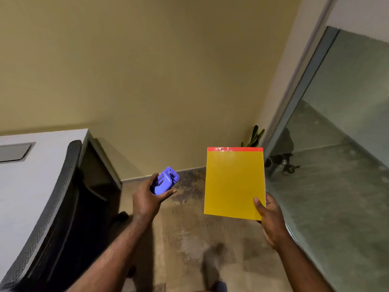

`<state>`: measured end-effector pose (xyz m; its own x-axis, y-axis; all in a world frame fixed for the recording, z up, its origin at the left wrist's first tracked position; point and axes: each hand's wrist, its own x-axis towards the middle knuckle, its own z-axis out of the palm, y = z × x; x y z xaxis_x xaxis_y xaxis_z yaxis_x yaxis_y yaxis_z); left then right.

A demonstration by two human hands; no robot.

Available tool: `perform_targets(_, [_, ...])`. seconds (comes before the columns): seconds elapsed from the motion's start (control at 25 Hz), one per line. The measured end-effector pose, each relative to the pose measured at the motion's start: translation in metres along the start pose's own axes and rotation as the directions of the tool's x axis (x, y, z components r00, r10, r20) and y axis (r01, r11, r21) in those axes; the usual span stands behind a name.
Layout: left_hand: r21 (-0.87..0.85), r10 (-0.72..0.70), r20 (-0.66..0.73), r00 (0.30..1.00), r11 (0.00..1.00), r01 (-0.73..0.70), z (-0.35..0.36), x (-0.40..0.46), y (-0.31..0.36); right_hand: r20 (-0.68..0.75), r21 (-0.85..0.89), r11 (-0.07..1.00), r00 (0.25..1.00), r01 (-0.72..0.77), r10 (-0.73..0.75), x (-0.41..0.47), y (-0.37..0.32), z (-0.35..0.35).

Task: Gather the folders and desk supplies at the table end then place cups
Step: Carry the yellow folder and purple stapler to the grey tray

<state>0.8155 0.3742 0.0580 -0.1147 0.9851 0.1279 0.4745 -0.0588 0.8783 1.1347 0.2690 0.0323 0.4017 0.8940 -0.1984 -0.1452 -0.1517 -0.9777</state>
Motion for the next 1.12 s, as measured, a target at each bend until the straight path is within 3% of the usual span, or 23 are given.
perform_targets(0.4, [-0.008,-0.076,-0.271,0.96,0.997,0.077,0.005,0.085,0.025,0.342,-0.133,0.99,0.94,0.035,0.013,0.18,-0.039,0.067])
perform_targets(0.48, [-0.012,-0.101,-0.336,0.937,0.995,0.103,-0.002,0.107,0.016,0.411,-0.159,0.987,0.91,0.026,0.042,0.212,-0.042,0.095])
perform_targets(0.68, [-0.05,-0.186,-0.445,0.876,0.982,0.183,-0.023,0.179,-0.017,0.557,-0.253,0.953,0.83,0.168,0.002,0.289,-0.055,0.184])
perform_targets(0.84, [-0.002,-0.176,-0.516,0.838,0.979,0.204,-0.047,0.238,-0.033,0.622,-0.297,0.925,0.783,0.235,0.001,0.34,-0.067,0.26])
perform_targets(1.0, [0.042,-0.16,-0.55,0.819,0.975,0.219,-0.078,0.282,-0.042,0.683,-0.293,0.926,0.73,0.238,0.029,0.372,-0.074,0.329])
perform_targets(1.12, [0.038,-0.177,-0.624,0.761,0.966,0.255,-0.102,0.306,-0.05,0.717,-0.28,0.936,0.695,0.214,0.056,0.397,-0.075,0.383])
